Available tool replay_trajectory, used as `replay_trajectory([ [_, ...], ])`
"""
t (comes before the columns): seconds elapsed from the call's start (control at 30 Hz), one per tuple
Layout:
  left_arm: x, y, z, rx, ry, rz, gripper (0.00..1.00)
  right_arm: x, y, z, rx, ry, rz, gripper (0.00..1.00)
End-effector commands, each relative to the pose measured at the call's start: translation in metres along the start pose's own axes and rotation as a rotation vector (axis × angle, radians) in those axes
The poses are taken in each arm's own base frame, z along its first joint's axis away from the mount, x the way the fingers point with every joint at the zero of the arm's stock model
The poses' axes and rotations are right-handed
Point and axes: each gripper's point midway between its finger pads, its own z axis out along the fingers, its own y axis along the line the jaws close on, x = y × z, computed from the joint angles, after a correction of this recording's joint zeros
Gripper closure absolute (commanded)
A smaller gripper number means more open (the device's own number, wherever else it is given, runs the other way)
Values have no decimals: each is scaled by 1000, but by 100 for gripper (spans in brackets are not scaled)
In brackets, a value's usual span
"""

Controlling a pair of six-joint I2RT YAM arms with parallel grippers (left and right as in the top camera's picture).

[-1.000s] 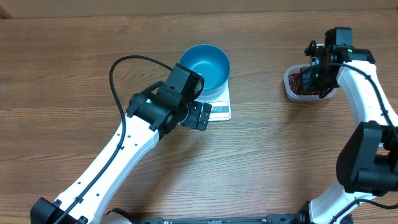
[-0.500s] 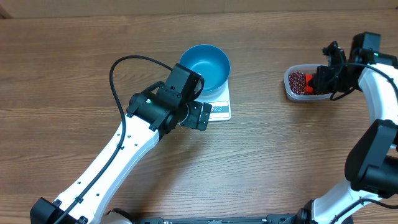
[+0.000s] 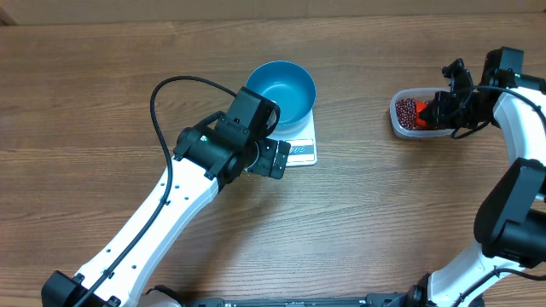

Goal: Scoop item into bowl and weigh 150g on scale

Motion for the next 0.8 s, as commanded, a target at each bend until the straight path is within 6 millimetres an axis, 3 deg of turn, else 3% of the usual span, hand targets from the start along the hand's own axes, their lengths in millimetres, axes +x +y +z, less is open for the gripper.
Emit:
replay_trajectory([
  [0.0,0,2,-1,-9,-6,14,0,4,14,11,-88,23,17,96],
  [0.47,0,2,-1,-9,-6,14,1,-1,13,-2,-207,-25,145,97],
  [0.77,0,2,-1,-9,-6,14,1,4,7,9,-227,4,179,96],
])
